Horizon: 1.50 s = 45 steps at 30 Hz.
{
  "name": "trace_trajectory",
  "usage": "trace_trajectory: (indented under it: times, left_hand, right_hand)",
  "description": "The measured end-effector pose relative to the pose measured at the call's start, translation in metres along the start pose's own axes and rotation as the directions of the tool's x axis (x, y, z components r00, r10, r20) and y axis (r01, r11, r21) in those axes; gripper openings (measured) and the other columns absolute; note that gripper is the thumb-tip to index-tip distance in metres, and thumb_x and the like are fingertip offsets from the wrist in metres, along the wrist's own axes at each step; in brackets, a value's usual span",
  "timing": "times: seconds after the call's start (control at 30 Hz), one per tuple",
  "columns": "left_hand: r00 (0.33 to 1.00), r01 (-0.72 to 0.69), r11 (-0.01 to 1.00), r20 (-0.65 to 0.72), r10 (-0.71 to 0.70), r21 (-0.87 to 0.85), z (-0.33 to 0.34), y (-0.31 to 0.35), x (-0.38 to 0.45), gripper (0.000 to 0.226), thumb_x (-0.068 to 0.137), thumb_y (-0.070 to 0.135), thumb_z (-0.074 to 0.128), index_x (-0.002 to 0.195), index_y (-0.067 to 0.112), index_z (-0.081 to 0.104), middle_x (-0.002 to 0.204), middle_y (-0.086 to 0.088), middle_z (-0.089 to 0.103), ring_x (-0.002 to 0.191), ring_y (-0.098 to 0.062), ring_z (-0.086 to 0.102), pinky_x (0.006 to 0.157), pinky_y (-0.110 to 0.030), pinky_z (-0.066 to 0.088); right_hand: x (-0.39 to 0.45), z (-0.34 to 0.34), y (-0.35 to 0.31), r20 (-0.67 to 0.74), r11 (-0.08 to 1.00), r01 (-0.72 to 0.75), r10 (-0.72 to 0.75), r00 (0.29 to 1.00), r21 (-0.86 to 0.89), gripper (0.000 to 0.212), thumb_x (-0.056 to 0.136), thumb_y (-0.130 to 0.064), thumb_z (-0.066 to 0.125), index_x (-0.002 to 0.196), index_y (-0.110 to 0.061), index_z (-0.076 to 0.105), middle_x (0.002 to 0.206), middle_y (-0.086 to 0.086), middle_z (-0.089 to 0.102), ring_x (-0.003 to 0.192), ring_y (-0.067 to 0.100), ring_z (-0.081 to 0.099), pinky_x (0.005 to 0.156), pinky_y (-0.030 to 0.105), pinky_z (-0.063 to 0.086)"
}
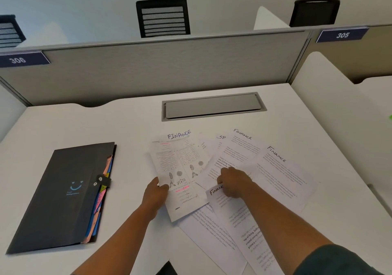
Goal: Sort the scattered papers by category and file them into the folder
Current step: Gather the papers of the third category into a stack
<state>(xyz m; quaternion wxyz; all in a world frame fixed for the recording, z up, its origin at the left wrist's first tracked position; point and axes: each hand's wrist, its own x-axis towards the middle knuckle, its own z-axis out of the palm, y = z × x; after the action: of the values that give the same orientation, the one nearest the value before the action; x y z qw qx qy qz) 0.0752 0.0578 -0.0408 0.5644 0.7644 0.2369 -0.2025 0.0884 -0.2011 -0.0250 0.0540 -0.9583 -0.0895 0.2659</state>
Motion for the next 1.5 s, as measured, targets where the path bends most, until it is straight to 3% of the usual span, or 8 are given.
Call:
trace_trajectory:
  times: [0.17, 0.33, 0.57, 0.7, 0.8, 1.03, 1.33, 1.5]
  left_hand:
    - [0.998, -0.024, 0.998, -0.049, 0.026, 0.05, -0.016, -0.007, -0.004, 0.042, 0.094, 0.006, 0.047, 0.13, 0.024, 0.056, 0.117, 0.002, 0.066, 0.088, -0.015, 0.065, 0.06, -0.026, 0.052]
    - [1.0, 0.013, 0.995, -0.013, -0.012, 0.103, -0.034, -0.01, -0.01, 0.037, 0.093, 0.009, 0.054, 0.127, 0.026, 0.056, 0.115, 0.003, 0.066, 0.091, -0.019, 0.066, 0.065, -0.029, 0.053]
    - [0.99, 0.044, 0.994, 0.125, -0.057, 0.104, -0.056, -0.014, -0.019, 0.024, 0.092, 0.009, 0.061, 0.111, 0.021, 0.067, 0.099, 0.004, 0.076, 0.089, -0.015, 0.073, 0.061, -0.023, 0.058]
    - [0.993, 0.116, 0.988, 0.047, -0.112, -0.099, -0.061, -0.014, -0.02, 0.03, 0.102, 0.035, 0.043, 0.11, 0.015, 0.063, 0.101, -0.005, 0.074, 0.086, -0.021, 0.073, 0.06, -0.026, 0.056]
    - [0.999, 0.046, 0.988, 0.017, -0.044, -0.144, -0.06, -0.013, -0.017, 0.037, 0.096, 0.054, 0.051, 0.111, 0.022, 0.062, 0.102, 0.001, 0.074, 0.083, -0.017, 0.074, 0.06, -0.026, 0.058]
    - [0.995, -0.07, 0.997, -0.064, 0.072, 0.024, -0.05, -0.023, 0.001, 0.02, 0.099, 0.025, 0.058, 0.118, 0.021, 0.06, 0.113, 0.0, 0.07, 0.097, -0.021, 0.07, 0.089, -0.044, 0.059]
    - [0.955, -0.176, 0.981, -0.227, 0.189, 0.076, -0.049, -0.017, 0.013, 0.025, 0.104, 0.021, 0.044, 0.127, 0.018, 0.054, 0.118, -0.004, 0.065, 0.103, -0.024, 0.066, 0.091, -0.046, 0.057]
    - [0.917, -0.253, 0.967, -0.313, 0.247, 0.022, -0.047, -0.006, 0.012, 0.018, 0.104, 0.02, 0.043, 0.118, 0.021, 0.055, 0.11, -0.002, 0.067, 0.1, -0.021, 0.066, 0.083, -0.039, 0.058]
  right_hand:
    - [0.013, -0.023, -0.014, -0.13, 0.97, 0.075, -0.046, 0.99, 0.23, 0.026, 0.093, -0.028, 0.058, 0.116, -0.018, 0.065, 0.116, 0.002, 0.054, 0.106, 0.024, 0.056, 0.081, 0.031, 0.045]
    - [0.028, -0.057, -0.048, -0.313, 0.78, 0.166, 0.041, 0.949, 0.604, 0.01, 0.088, -0.025, 0.067, 0.084, -0.016, 0.066, 0.09, 0.001, 0.057, 0.08, 0.018, 0.057, 0.057, 0.021, 0.037]
    - [0.051, -0.068, -0.096, -0.354, 0.708, 0.195, 0.083, 0.931, 0.679, 0.02, 0.088, -0.026, 0.068, 0.071, -0.018, 0.06, 0.076, -0.004, 0.064, 0.066, 0.016, 0.056, 0.049, 0.022, 0.036]
    - [0.064, -0.058, -0.112, -0.33, 0.667, 0.211, 0.056, 0.942, 0.715, 0.001, 0.087, -0.018, 0.068, 0.087, -0.017, 0.068, 0.094, 0.002, 0.07, 0.08, 0.016, 0.061, 0.065, 0.024, 0.046]
    - [0.071, -0.047, -0.119, -0.298, 0.622, 0.226, 0.012, 0.954, 0.749, 0.025, 0.088, -0.011, 0.065, 0.111, -0.02, 0.066, 0.12, 0.001, 0.063, 0.095, 0.013, 0.062, 0.079, 0.026, 0.053]
    - [0.077, -0.039, -0.108, -0.336, 0.573, 0.247, 0.053, 0.941, 0.781, 0.055, 0.089, -0.008, 0.063, 0.138, -0.028, 0.047, 0.155, -0.01, 0.031, 0.107, 0.005, 0.055, 0.08, 0.013, 0.047]
    - [0.064, -0.025, -0.04, -0.255, 0.561, -0.054, 0.458, 0.851, 0.826, 0.048, 0.085, -0.018, 0.066, 0.131, -0.014, 0.051, 0.135, 0.005, 0.05, 0.113, 0.023, 0.057, 0.092, 0.033, 0.047]
    - [0.04, -0.016, -0.004, -0.045, 0.408, -0.395, 0.74, 0.672, 0.823, 0.052, 0.082, -0.02, 0.064, 0.13, -0.012, 0.049, 0.135, 0.013, 0.045, 0.123, 0.032, 0.044, 0.098, 0.047, 0.044]
